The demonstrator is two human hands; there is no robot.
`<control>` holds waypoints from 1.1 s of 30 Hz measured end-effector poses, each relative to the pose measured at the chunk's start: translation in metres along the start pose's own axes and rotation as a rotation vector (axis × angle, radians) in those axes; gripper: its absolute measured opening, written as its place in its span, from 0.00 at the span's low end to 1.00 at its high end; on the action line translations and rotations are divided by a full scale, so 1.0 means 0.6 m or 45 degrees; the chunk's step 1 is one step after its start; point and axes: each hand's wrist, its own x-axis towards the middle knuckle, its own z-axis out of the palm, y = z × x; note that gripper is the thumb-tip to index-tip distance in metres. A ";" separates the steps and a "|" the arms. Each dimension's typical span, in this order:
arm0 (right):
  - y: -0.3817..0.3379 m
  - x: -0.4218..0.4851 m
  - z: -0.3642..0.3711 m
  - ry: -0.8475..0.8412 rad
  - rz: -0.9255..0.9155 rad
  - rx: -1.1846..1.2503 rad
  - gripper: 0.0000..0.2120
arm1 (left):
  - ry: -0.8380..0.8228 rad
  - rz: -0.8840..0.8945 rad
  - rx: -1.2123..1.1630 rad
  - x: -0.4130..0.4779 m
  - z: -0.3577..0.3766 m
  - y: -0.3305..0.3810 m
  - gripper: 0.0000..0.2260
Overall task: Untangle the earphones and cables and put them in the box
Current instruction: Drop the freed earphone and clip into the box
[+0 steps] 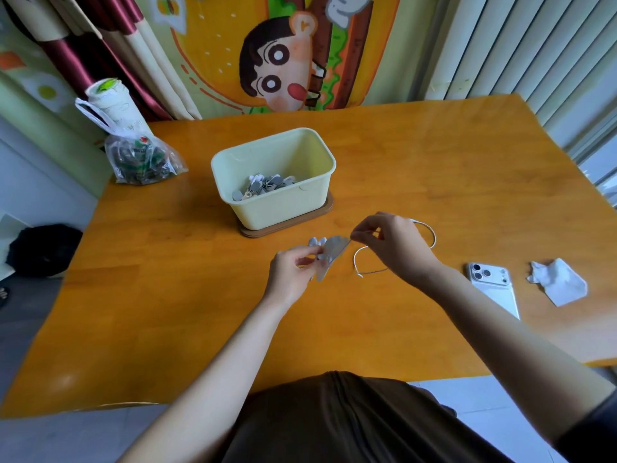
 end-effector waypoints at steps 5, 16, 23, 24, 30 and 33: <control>0.017 0.013 0.000 0.018 0.025 0.049 0.05 | -0.238 0.036 -0.048 -0.008 0.004 0.000 0.11; 0.024 -0.029 0.082 -0.188 0.315 0.599 0.17 | -0.240 -0.175 -0.754 -0.008 0.006 0.020 0.12; 0.014 -0.044 0.105 -0.192 0.387 0.826 0.17 | -0.160 -0.322 -1.015 -0.015 0.011 0.021 0.11; 0.012 -0.044 0.105 -0.210 0.398 0.868 0.16 | -0.159 -0.332 -1.057 -0.016 0.011 0.023 0.11; 0.005 -0.040 0.107 -0.310 0.423 0.906 0.14 | -0.234 -0.331 -1.125 -0.013 0.004 0.031 0.11; 0.000 -0.034 0.102 -0.295 0.373 0.760 0.15 | -0.233 -0.315 -1.150 -0.010 0.003 0.028 0.12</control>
